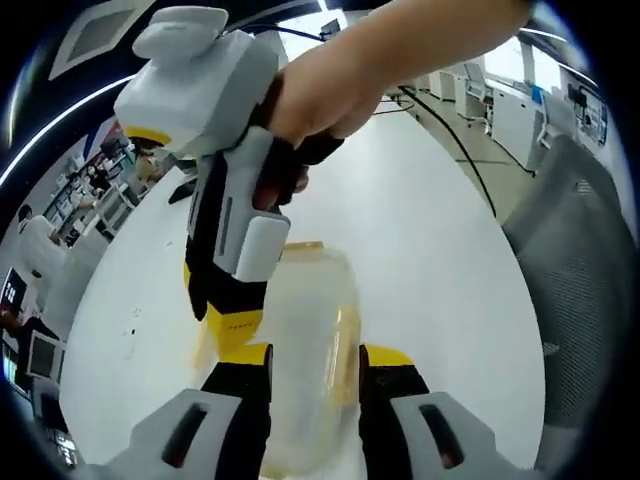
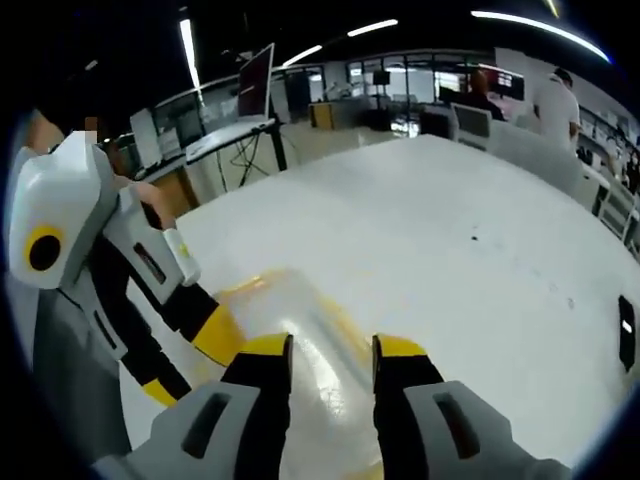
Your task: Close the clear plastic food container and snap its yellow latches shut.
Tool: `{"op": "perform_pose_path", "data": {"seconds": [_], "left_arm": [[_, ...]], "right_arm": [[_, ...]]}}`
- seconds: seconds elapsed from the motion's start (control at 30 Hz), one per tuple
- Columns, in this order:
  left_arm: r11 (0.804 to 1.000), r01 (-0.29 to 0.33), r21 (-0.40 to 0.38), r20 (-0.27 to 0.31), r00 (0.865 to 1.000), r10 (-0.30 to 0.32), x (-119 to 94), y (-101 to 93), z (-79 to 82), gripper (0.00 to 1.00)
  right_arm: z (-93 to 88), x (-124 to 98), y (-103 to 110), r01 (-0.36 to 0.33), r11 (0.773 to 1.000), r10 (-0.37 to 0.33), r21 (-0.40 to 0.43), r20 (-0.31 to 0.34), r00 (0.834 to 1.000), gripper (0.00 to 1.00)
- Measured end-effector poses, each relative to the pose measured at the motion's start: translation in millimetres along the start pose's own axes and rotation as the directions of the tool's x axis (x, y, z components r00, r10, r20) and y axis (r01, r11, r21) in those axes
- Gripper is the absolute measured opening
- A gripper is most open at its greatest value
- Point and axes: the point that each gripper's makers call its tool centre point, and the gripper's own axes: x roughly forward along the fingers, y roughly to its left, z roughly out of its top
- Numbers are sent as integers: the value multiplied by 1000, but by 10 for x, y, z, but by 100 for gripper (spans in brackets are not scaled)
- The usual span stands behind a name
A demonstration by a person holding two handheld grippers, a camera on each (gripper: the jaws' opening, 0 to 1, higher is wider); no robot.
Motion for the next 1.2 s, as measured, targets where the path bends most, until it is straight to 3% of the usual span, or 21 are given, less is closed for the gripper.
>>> {"op": "perform_pose_path", "data": {"seconds": [0.37,0.67,0.83,1.03,1.2], "left_arm": [[1000,1,25,-10,1000,-1,8,14,-3,27],[999,5,53,-31,1000,-3,25,12,-5,28],[998,10,62,-48,999,-7,32,9,-4,28],[998,19,66,-64,998,-15,34,10,-5,28],[997,27,68,-70,997,-22,33,9,-3,28]], "right_arm": [[-12,21,3,-100,993,94,-70,-75,993,29],[-34,34,27,-205,973,188,-102,-160,969,29],[-48,43,30,-267,957,239,-114,-214,947,29],[-57,64,47,-350,929,306,-117,-286,908,28],[-77,70,58,-424,898,360,-116,-359,861,29]]}}
